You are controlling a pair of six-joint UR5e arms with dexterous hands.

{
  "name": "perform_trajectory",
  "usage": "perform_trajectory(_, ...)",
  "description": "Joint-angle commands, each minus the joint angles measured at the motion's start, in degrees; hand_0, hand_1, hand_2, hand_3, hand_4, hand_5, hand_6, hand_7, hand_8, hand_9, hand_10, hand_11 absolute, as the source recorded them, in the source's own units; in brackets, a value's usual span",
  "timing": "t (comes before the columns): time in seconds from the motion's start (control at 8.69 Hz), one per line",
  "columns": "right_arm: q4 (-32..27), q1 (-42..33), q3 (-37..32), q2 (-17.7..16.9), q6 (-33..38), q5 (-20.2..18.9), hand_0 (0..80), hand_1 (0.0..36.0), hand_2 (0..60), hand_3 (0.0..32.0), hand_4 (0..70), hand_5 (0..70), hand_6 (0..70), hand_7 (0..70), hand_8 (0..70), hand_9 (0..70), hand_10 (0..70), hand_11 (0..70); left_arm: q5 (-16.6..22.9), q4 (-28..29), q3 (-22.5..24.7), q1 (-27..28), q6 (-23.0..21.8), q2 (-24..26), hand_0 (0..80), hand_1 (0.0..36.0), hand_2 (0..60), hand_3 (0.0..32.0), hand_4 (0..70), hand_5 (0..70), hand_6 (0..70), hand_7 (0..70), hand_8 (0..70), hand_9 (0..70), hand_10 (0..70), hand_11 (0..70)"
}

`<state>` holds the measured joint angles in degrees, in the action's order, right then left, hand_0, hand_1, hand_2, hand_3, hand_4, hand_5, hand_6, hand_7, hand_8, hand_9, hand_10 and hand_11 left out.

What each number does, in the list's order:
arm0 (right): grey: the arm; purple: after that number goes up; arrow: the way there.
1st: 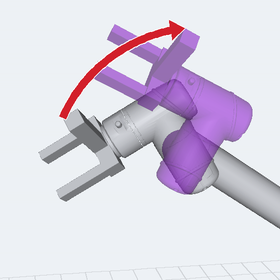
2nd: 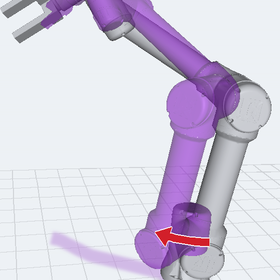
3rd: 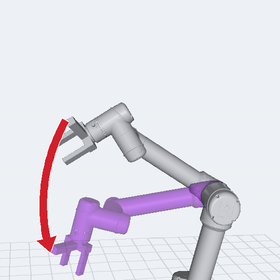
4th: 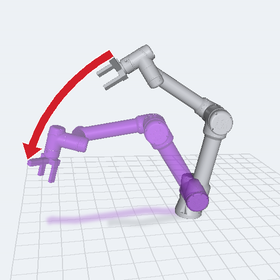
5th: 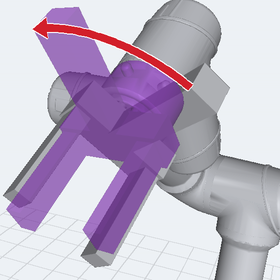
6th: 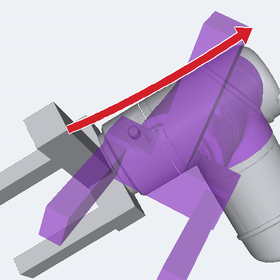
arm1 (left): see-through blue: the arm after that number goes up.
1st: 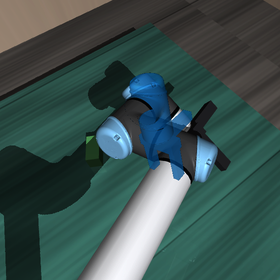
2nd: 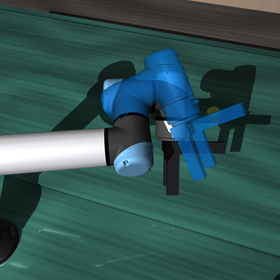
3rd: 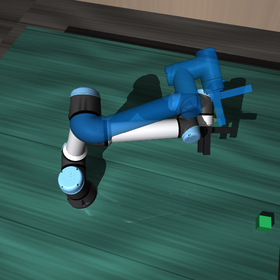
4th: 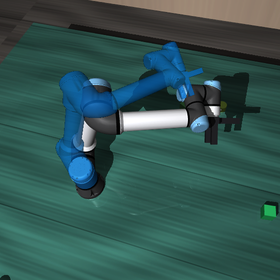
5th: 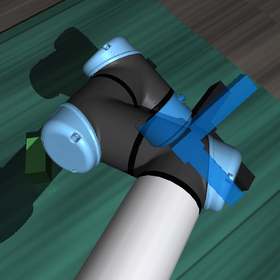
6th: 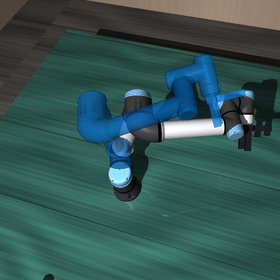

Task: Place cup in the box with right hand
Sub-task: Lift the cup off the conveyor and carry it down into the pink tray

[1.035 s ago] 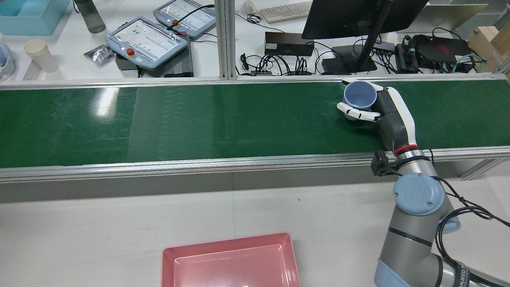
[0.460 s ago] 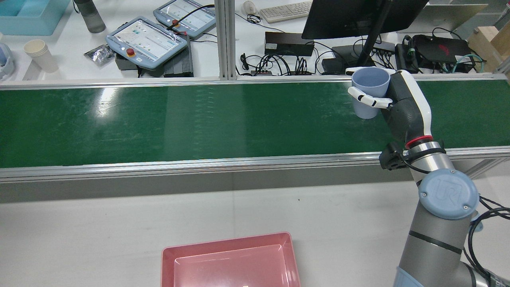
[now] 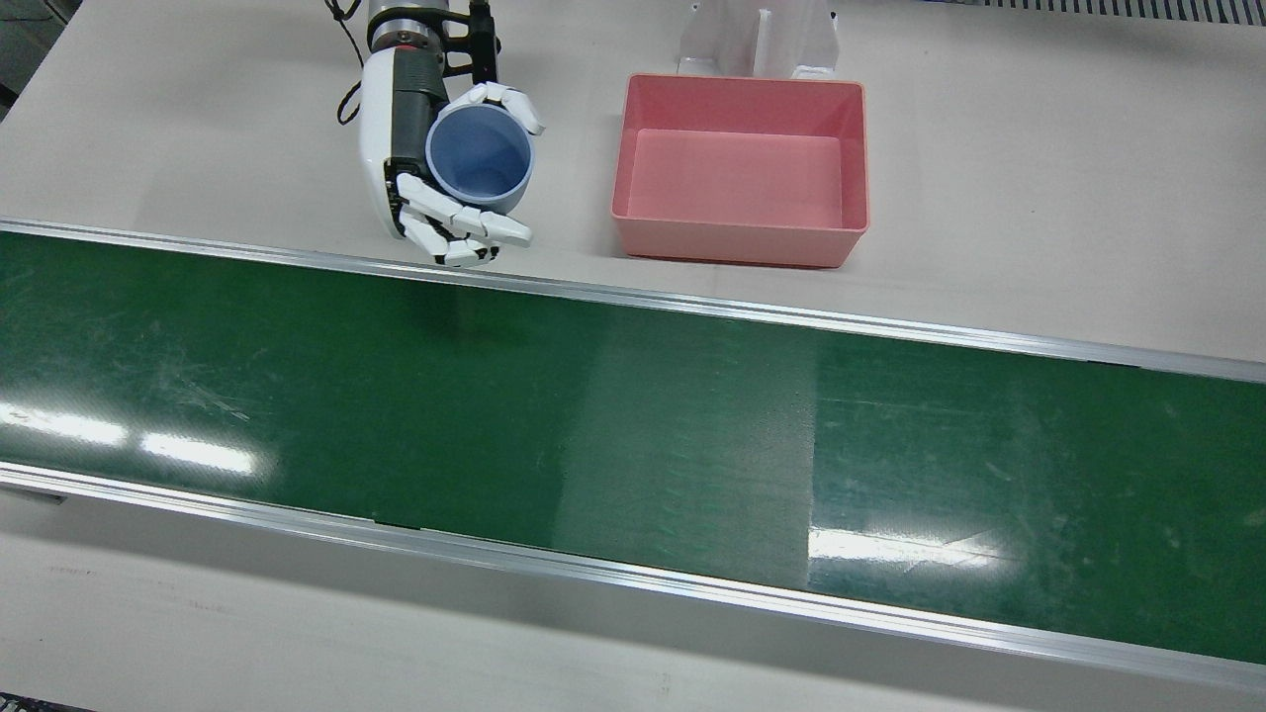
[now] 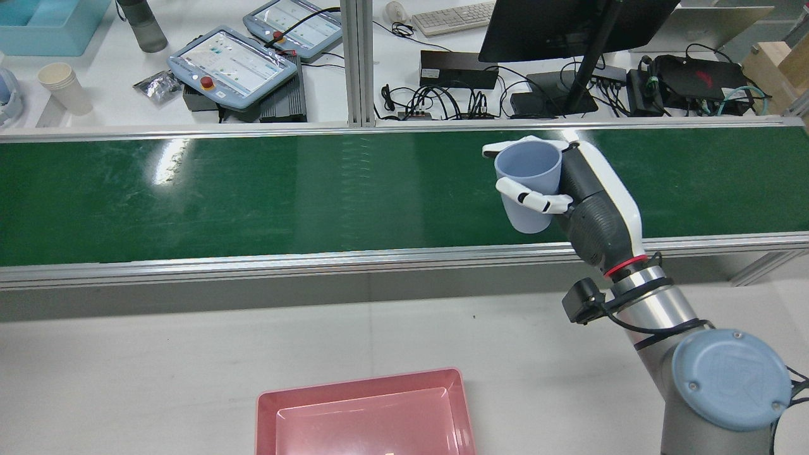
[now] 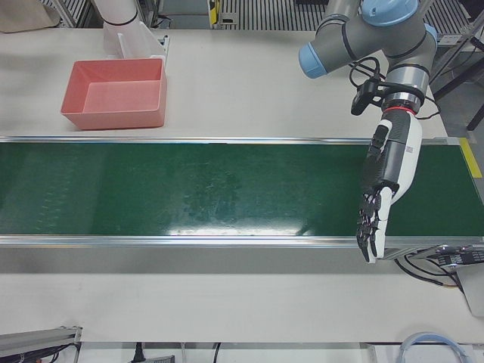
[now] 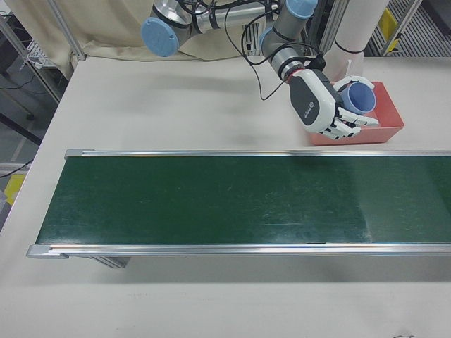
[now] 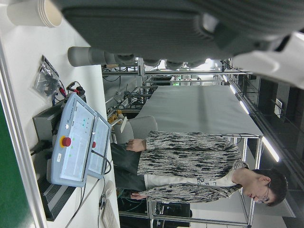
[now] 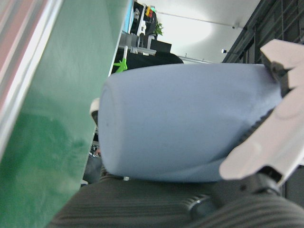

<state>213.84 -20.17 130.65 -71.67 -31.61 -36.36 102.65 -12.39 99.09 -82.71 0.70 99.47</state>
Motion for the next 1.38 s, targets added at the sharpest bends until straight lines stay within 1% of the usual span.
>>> perform_trajectory(0.0, -0.35, 13.1, 0.48, 1.27, -5.9, -0.21, 19.9, 17.8, 60.0, 0.0, 37.6, 11.8, 38.2, 70.0, 61.1, 70.0, 52.2, 70.0, 0.0, 0.0, 0.05, 0.0, 0.0, -0.07, 0.0, 0.0, 0.0, 0.0, 0.0, 0.0, 0.0, 0.0, 0.0, 0.0, 0.0, 0.0)
perform_trajectory(0.12, -1.22, 16.19, 0.4, 1.97, -8.61, -0.21, 19.1, 17.0, 60.0, 0.0, 34.6, 11.9, 37.8, 70.0, 61.3, 70.0, 52.4, 70.0, 0.0, 0.0, -0.04, 0.0, 0.0, 0.02, 0.0, 0.0, 0.0, 0.0, 0.0, 0.0, 0.0, 0.0, 0.0, 0.0, 0.0, 0.0)
perform_trajectory(0.23, -4.19, 18.74, 0.31, 1.71, -12.3, -0.21, 19.9, 16.6, 60.0, 0.0, 33.6, 11.7, 37.1, 70.0, 60.7, 70.0, 51.3, 70.0, 0.0, 0.0, -0.04, 0.0, 0.0, 0.02, 0.0, 0.0, 0.0, 0.0, 0.0, 0.0, 0.0, 0.0, 0.0, 0.0, 0.0, 0.0)
perform_trajectory(0.35, -7.52, 20.42, 0.05, 0.93, -15.2, -0.12, 23.3, 16.4, 60.0, 0.0, 35.5, 11.3, 36.5, 70.0, 59.5, 70.0, 49.2, 69.2, 0.0, 0.0, -0.04, 0.0, 0.0, 0.02, 0.0, 0.0, 0.0, 0.0, 0.0, 0.0, 0.0, 0.0, 0.0, 0.0, 0.0, 0.0)
perform_trajectory(0.46, -10.78, 21.92, -0.22, -0.04, -17.15, 0.4, 28.5, 14.9, 60.0, 0.0, 33.5, 10.5, 33.9, 70.0, 56.1, 70.0, 44.6, 62.4, 0.0, 0.0, -0.04, 0.0, 0.0, -0.07, 0.0, 0.0, 0.0, 0.0, 0.0, 0.0, 0.0, 0.0, 0.0, 0.0, 0.0, 0.0)
perform_trajectory(0.58, -15.16, 23.41, -1.0, -1.26, -17.95, 0.5, 39.6, 9.8, 23.0, 0.0, 8.7, 7.8, 19.3, 68.5, 35.8, 58.1, 26.6, 38.8, 0.0, 0.0, -0.04, 0.0, 0.0, -0.07, 0.0, 0.0, 0.0, 0.0, 0.0, 0.0, 0.0, 0.0, 0.0, 0.0, 0.0, 0.0)
perform_trajectory(0.69, -22.25, 23.69, -4.23, -1.89, -17.78, 1.28, 31.2, 3.1, 0.0, 0.0, 0.0, 1.5, 0.1, 0.0, 1.5, 3.9, 0.6, 1.1, 0.0, 0.0, 0.05, 0.0, 0.0, 0.02, 0.0, 0.0, 0.0, 0.0, 0.0, 0.0, 0.0, 0.0, 0.0, 0.0, 0.0, 0.0)
perform_trajectory(0.81, -28.76, 23.95, -7.48, -1.89, -17.87, 1.37, 14.7, 0.0, 0.0, 0.0, 0.0, 0.0, 0.0, 0.0, 0.0, 0.0, 0.0, 0.0, 0.0, 0.0, 0.05, 0.0, 0.0, 0.02, 0.0, 0.0, 0.0, 0.0, 0.0, 0.0, 0.0, 0.0, 0.0, 0.0, 0.0, 0.0)
perform_trajectory(0.92, -31.61, 24.13, -8.65, -1.8, -18.04, 1.55, 4.0, 0.0, 0.0, 0.0, 0.0, 0.0, 0.0, 0.0, 0.0, 0.1, 0.0, 0.0, 0.0, 0.0, 0.14, 0.0, 0.0, 0.02, 0.0, 0.0, 0.0, 0.0, 0.0, 0.0, 0.0, 0.0, 0.0, 0.0, 0.0, 0.0)
perform_trajectory(1.04, -31.55, 24.13, -8.4, -1.89, -18.22, 1.46, 0.0, 0.0, 0.0, 0.0, 0.0, 0.0, 0.0, 0.0, 0.0, 1.1, 0.0, 0.0, 0.0, -0.09, 0.14, 0.0, 0.0, 0.02, 0.0, 0.0, 0.0, 0.0, 0.0, 0.0, 0.0, 0.0, 0.0, 0.0, 0.0, 0.0)
perform_trajectory(1.27, -31.55, 23.95, -8.13, -1.89, -19.19, 1.46, 0.0, 0.0, 0.0, 0.0, 0.0, 0.0, 0.0, 0.0, 0.0, 2.4, 0.0, 0.0, 0.0, 0.0, 0.05, 0.0, 0.0, -0.07, 0.0, 0.0, 0.0, 0.0, 0.0, 0.0, 0.0, 0.0, 0.0, 0.0, 0.0, 0.0)
